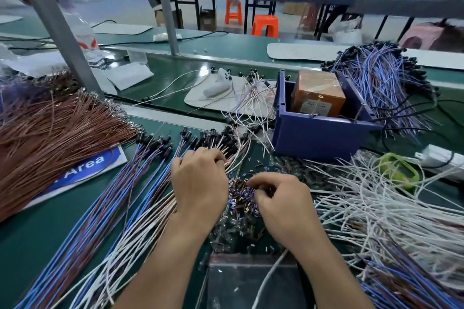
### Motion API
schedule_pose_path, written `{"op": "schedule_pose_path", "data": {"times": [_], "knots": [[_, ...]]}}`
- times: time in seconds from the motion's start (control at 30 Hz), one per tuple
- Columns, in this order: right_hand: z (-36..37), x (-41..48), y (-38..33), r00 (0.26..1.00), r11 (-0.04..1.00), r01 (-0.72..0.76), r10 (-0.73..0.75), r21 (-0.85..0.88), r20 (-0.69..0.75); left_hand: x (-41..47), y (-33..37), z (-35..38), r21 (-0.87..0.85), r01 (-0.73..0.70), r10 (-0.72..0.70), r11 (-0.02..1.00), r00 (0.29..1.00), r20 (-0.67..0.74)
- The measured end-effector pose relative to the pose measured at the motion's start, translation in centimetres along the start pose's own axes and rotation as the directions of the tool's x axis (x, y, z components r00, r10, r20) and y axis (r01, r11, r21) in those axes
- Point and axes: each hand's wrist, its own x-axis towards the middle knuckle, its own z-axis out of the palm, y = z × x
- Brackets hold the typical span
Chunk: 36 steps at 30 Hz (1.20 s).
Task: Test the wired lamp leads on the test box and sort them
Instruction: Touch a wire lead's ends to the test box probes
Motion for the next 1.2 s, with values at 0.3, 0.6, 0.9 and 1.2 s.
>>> {"op": "schedule_pose_path", "data": {"times": [0.3,0.6,0.9,1.2], "knots": [[-0.4,0.8,-0.3,0.978,0.862,-0.204,0.202,0.464,0.054,-0.7,1.3,-0.5,-0.118,0.005,-0.027,0.993,0.983,-0.179],[-0.4,0.9,-0.5,0.975,0.851,-0.22,0.208,0.476,0.079,-0.5,0.6,0.1,-0.023,-0.046,0.047,0.999,0.995,0.083],[-0.4,1.1,-0.3,0.97,0.836,-0.243,0.215,0.491,0.115,1.3,-1.8,-0.4,-0.144,0.205,-0.19,0.968,0.976,0.108],[-0.7,0.8,0.1,0.972,0.82,-0.233,0.204,0.522,0.114,1.2,-1.2,-1.0,-0.323,0.309,-0.36,0.895,0.926,-0.113]]}}
